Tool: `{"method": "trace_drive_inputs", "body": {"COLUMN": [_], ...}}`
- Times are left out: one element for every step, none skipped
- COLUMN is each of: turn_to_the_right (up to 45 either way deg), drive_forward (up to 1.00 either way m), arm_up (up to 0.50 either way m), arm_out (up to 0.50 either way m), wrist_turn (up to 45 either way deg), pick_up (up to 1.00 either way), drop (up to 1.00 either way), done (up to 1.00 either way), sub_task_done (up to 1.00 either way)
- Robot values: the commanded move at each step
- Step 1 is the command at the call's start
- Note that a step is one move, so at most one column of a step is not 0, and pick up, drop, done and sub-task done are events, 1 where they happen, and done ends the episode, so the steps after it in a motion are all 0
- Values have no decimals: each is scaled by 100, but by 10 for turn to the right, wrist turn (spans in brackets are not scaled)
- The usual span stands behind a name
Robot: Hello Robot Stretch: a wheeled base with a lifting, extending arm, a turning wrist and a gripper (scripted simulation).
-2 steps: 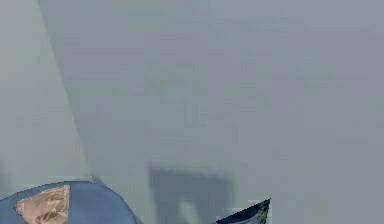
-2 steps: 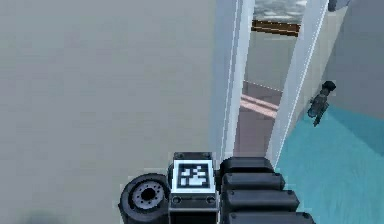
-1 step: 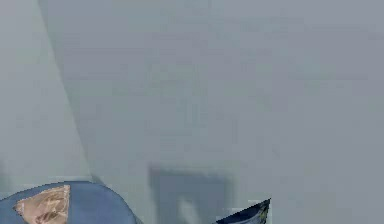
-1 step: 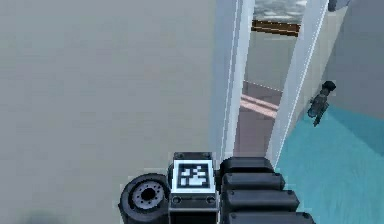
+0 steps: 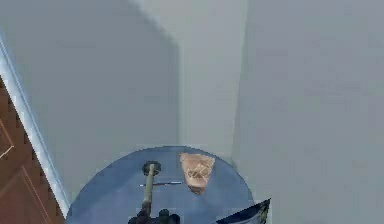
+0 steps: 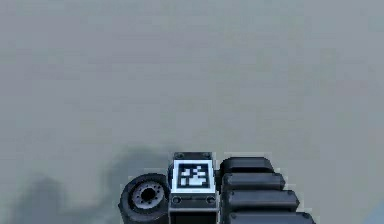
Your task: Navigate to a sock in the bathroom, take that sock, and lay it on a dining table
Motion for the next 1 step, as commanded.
{"method": "trace_drive_inputs", "body": {"turn_to_the_right": [-450], "drive_forward": [0], "arm_up": [0], "arm_out": [0], "wrist_turn": [0], "pick_up": [0], "drop": [0], "done": [0], "sub_task_done": [0]}}
